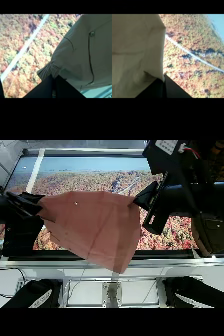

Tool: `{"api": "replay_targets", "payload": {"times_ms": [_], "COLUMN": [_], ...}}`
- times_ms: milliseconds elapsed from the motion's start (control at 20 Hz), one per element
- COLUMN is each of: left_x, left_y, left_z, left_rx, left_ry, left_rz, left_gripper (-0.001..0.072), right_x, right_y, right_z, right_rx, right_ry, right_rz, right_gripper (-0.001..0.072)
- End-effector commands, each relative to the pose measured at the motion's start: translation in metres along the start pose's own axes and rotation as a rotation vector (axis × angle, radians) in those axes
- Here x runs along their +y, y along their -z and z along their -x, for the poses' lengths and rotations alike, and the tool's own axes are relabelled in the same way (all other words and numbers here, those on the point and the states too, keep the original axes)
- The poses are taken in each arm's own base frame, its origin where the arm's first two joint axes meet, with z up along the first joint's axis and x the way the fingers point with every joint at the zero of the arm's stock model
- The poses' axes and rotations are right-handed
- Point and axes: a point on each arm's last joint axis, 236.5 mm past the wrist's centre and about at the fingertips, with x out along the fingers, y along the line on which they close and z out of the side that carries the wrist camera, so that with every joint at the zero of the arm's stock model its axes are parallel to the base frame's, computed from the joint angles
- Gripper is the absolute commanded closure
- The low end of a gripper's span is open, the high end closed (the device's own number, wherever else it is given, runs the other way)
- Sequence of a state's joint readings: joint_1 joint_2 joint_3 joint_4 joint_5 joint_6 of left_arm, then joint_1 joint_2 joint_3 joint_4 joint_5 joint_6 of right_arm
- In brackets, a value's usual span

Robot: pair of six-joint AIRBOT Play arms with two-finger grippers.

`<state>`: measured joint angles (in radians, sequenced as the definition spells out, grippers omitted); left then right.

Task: Fold the clothes and pants, and hang the long-sleeved shirts on hangers.

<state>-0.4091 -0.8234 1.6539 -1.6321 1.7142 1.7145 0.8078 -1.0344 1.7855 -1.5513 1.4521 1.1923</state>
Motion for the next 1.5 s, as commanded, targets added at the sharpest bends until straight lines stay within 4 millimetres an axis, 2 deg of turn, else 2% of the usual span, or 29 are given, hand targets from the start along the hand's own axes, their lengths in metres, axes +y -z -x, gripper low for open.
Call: {"api": "replay_targets", "payload": {"times_ms": [0, 150, 250, 450, 650, 850, 1000, 1050, 1200, 1300, 1350, 1450], "left_x": [0.001, 0.008, 0.023, 0.064, 0.103, 0.126, 0.130, 0.131, 0.136, 0.140, 0.141, 0.146], "left_y": [0.008, -0.014, -0.024, -0.030, -0.055, -0.089, -0.099, -0.103, -0.136, -0.151, -0.149, -0.130], "left_z": [-0.032, -0.089, -0.133, -0.226, -0.304, -0.362, -0.397, -0.402, -0.394, -0.389, -0.392, -0.404], "left_rx": [0.118, 0.152, 0.187, 0.250, 0.133, -0.051, -0.124, -0.148, -0.294, -0.363, -0.357, -0.288], "left_ry": [0.016, 0.017, -0.022, -0.122, -0.164, -0.199, -0.204, -0.206, -0.225, -0.241, -0.242, -0.238], "left_rz": [0.046, 0.044, 0.046, 0.045, 0.074, 0.065, 0.055, 0.052, 0.039, 0.028, 0.029, 0.043], "left_gripper": [0.0684, 0.0684, 0.0684, 0.0684, 0.0684, 0.0684, 0.0684, 0.0684, 0.0684, 0.0684, 0.0684, 0.0684], "right_x": [-0.005, -0.028, -0.050, -0.115, -0.169, -0.214, -0.238, -0.245, -0.271, -0.274, -0.271, -0.260], "right_y": [0.013, 0.033, 0.050, 0.078, 0.103, 0.125, 0.148, 0.152, 0.137, 0.142, 0.148, 0.160], "right_z": [-0.021, -0.061, -0.090, -0.142, -0.182, -0.231, -0.264, -0.269, -0.265, -0.263, -0.263, -0.263], "right_rx": [0.087, 0.194, 0.258, 0.290, 0.276, 0.240, 0.236, 0.227, 0.139, 0.150, 0.176, 0.238], "right_ry": [0.009, 0.045, 0.066, 0.161, 0.248, 0.341, 0.400, 0.434, 0.537, 0.549, 0.542, 0.517], "right_rz": [-0.032, -0.061, -0.105, -0.188, -0.264, -0.303, -0.337, -0.351, -0.352, -0.364, -0.374, -0.392], "right_gripper": [0.0720, 0.0720, 0.0719, 0.0720, 0.0719, 0.0719, 0.0719, 0.0720, 0.0719, 0.0719, 0.0719, 0.0719]}}
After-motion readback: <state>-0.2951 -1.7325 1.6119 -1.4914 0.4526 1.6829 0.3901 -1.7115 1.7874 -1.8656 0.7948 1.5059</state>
